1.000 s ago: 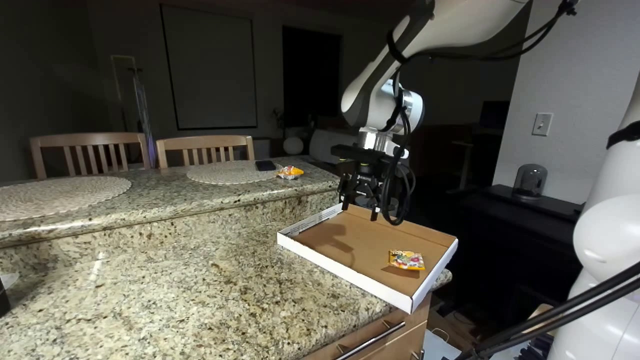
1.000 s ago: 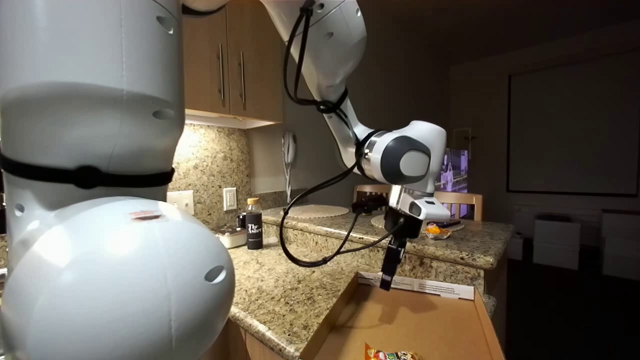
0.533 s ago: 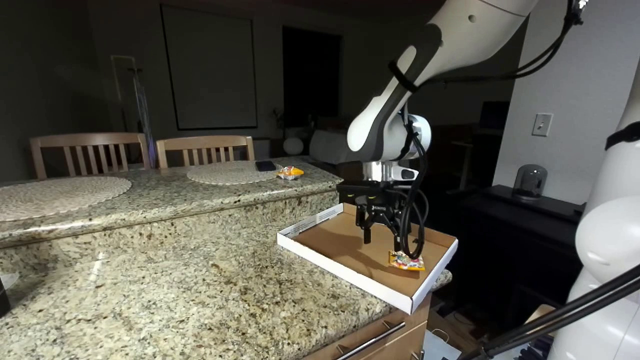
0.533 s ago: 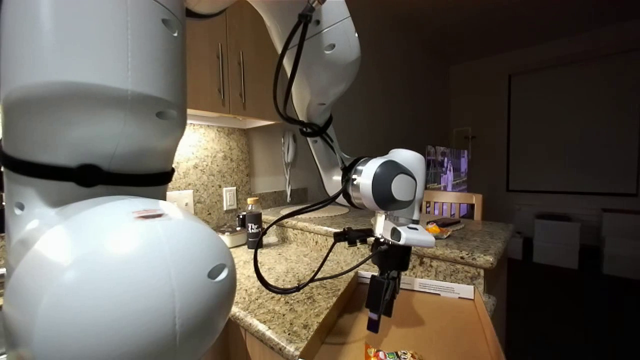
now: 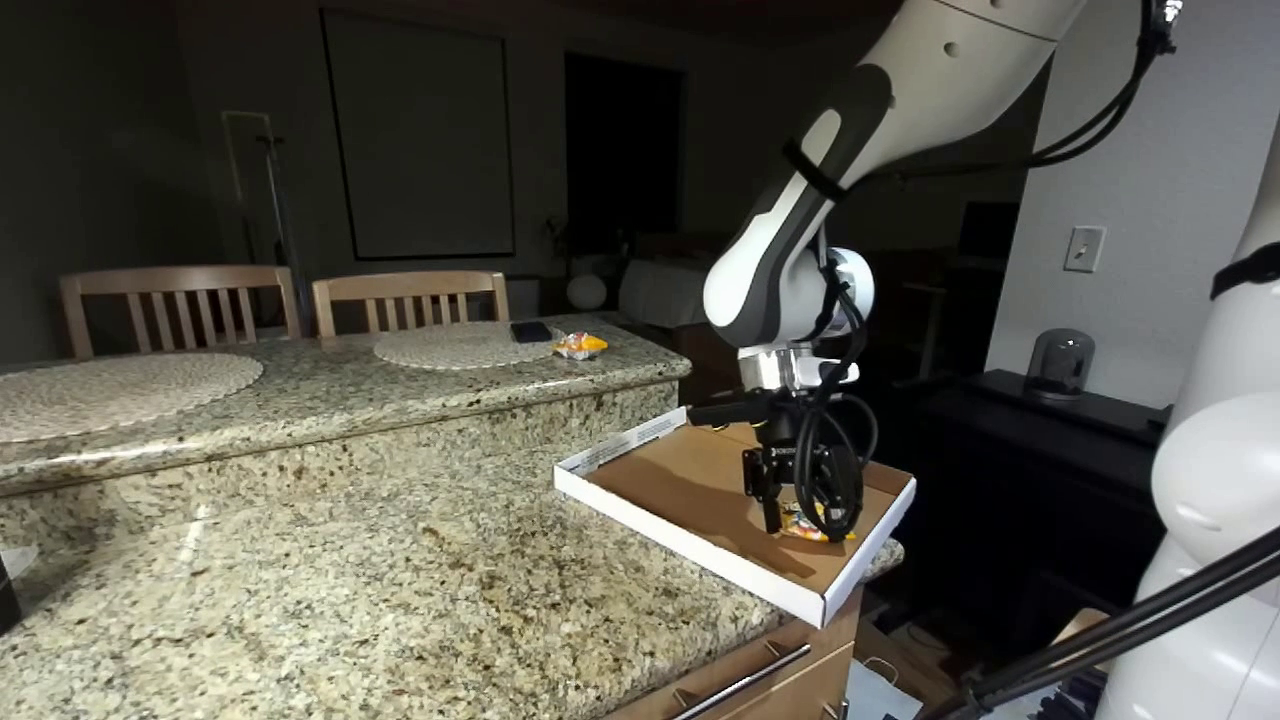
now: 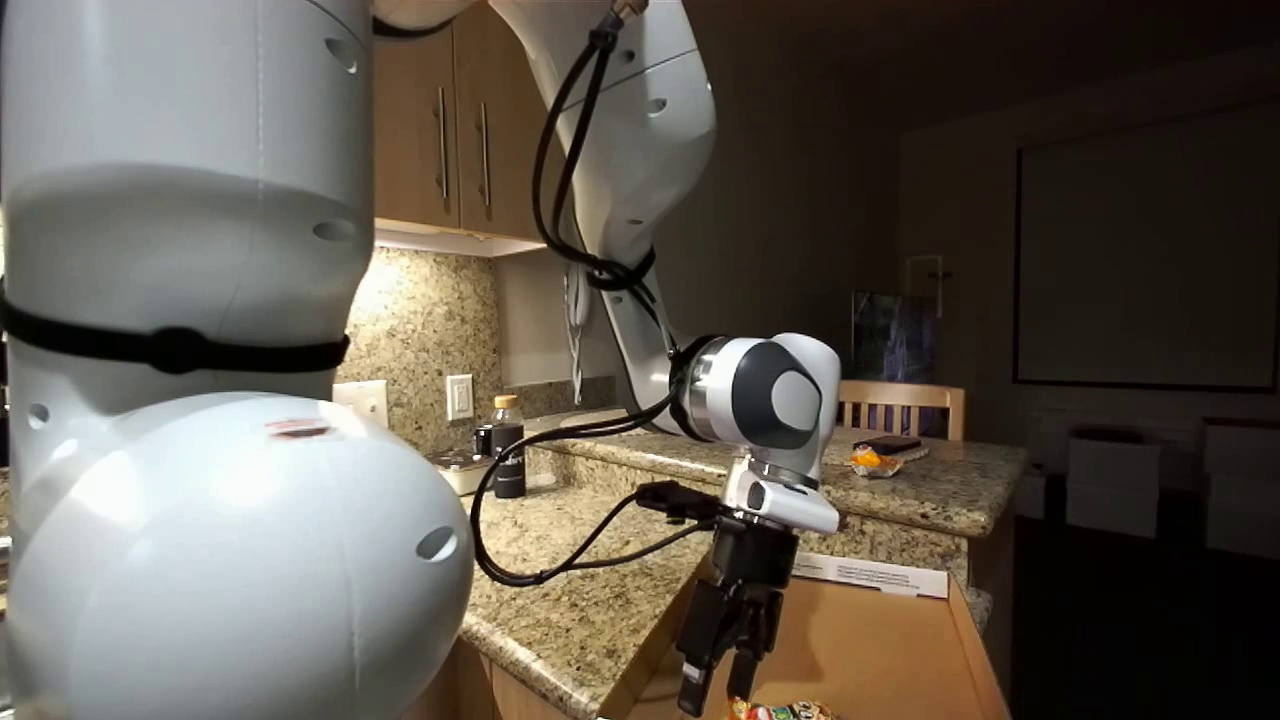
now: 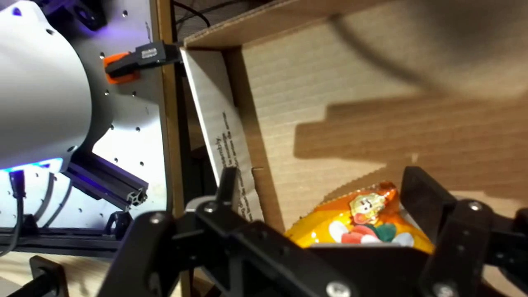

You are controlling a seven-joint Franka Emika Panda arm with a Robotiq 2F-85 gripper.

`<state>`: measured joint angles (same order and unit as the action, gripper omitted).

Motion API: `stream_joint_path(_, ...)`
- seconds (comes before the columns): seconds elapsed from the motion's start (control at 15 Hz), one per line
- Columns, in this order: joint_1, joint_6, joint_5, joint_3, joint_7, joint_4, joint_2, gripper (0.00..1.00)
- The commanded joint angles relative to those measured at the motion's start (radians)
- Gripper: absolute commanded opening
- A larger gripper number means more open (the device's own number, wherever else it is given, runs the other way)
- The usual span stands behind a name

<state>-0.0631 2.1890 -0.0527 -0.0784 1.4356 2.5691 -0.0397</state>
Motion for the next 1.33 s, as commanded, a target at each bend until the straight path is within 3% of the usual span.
stream_joint_path(0.0,0.001,0.024,0.049,-0.006,0.095,0.044,0.046,1.00)
stream_joint_path(1.0,-0.006,0.218,0.313,-0.023,0.358,0.081,0.022,1.00)
stream_joint_path(1.27,-0.003,0.317,0.362,-0.023,0.401,0.101,0.025,1.00)
